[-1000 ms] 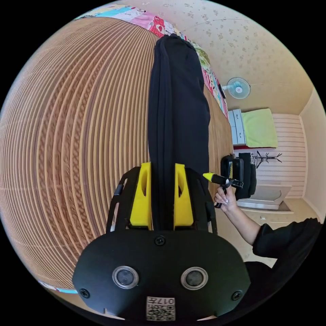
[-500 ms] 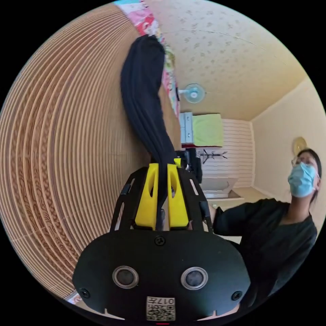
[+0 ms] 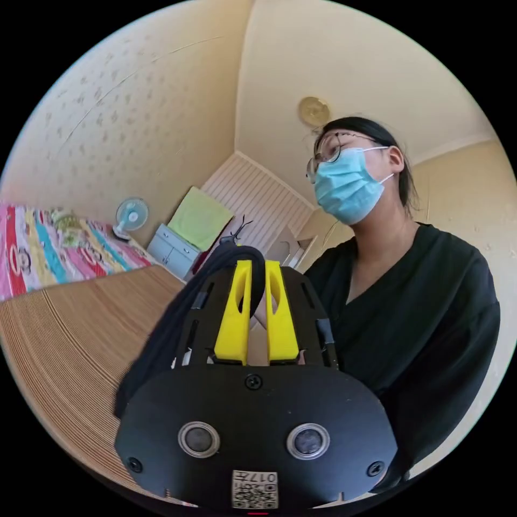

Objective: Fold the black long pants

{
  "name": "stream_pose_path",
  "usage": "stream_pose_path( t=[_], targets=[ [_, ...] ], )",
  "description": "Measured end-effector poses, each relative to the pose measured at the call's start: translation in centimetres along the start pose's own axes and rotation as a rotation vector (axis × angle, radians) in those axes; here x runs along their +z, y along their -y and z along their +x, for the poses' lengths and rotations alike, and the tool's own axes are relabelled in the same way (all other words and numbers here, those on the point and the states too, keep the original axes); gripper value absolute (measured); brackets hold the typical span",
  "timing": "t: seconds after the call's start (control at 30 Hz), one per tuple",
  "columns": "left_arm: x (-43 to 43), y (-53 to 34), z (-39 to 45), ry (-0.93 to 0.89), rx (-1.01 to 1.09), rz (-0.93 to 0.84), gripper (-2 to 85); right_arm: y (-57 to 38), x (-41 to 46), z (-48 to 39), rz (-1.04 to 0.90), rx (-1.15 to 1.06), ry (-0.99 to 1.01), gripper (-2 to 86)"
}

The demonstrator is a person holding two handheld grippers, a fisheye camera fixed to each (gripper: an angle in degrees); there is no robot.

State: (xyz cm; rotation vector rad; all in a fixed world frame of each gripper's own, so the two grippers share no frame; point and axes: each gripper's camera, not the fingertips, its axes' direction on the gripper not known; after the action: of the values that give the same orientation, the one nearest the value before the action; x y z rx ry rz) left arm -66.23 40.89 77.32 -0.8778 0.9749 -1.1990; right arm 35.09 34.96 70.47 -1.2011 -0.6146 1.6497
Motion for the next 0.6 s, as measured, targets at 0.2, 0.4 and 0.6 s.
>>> stream_pose_path(
  t=[0.2, 0.4, 0.6],
  targets=[
    [0.0, 5.7, -2.4, 0.293, -0.156, 0.038, 4.9, 5.7, 0.6, 5.9, -0.046, 0.189, -0.190, 0.2],
    [1.4, 3.9, -13.9, 0.638, -0.378, -0.073, 4.9, 5.9, 2.1, 20.6, -0.103, 0.508, -0.297, 0.1],
    [4.6, -7.6, -21.6, 0.734, -0.634, -0.299, 5.1, -3.5, 6.2, 25.9, -0.291, 0.663, -0.534, 0.8]
  ],
)
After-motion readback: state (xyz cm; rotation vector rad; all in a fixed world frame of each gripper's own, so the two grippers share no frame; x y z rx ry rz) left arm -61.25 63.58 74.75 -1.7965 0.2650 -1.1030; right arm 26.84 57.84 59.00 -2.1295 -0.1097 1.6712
